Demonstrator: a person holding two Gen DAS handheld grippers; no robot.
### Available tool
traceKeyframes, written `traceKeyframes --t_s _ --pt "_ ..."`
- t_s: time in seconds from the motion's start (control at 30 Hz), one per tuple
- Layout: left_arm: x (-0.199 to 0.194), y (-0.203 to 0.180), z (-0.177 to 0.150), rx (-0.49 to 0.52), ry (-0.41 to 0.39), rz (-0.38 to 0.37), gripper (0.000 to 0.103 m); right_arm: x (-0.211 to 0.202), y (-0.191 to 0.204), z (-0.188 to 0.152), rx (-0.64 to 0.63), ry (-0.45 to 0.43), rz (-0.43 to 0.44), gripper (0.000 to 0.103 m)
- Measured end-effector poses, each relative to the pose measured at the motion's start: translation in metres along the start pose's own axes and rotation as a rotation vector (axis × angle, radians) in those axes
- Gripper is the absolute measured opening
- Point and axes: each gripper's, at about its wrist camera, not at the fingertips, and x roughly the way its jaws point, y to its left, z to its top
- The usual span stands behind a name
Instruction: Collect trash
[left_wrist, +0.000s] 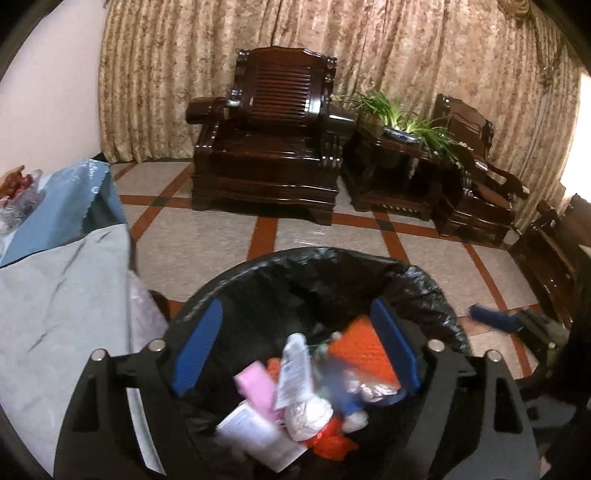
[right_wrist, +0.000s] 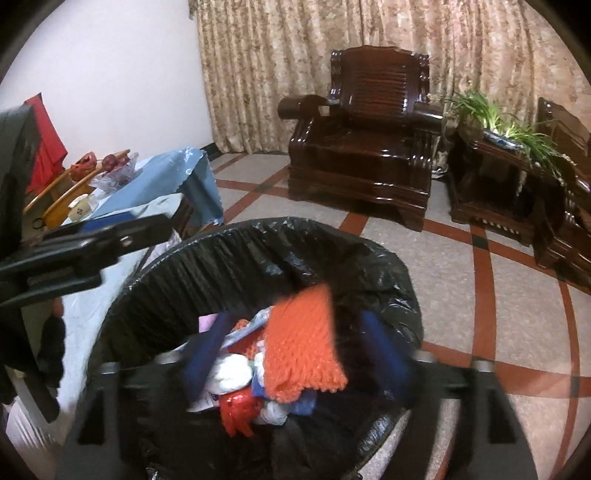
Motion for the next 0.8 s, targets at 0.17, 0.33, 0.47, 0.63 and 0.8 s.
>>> traceKeyframes --t_s 0.17,0.33,0.47,0.63,0.8 --pt "-0.029 0.017 -0.011 -0.015 0.005 0.062 0.093 -0.016 0.005 0.000 0.041 0.008 0.044 0.097" --pt "-0.070 0.034 -0.027 -0.042 -0.009 0.135 0.095 -0.041 0.023 0.001 0.031 -0.028 0.079 0.097" --pt "-0.101 0.044 -0.037 -0.078 -0.020 0.176 0.096 -0.062 0.044 0.003 0.003 -0.050 0.109 0.097" --pt "-0.141 0.047 -0.047 -0.088 -0.054 0.225 0.096 -0.089 0.071 0.005 -0.046 -0.081 0.137 0.097" --pt "-0.178 0.050 -0.054 -0.125 -0.091 0.249 0.096 -0.113 0.091 0.007 -0.075 -0.115 0.154 0.097"
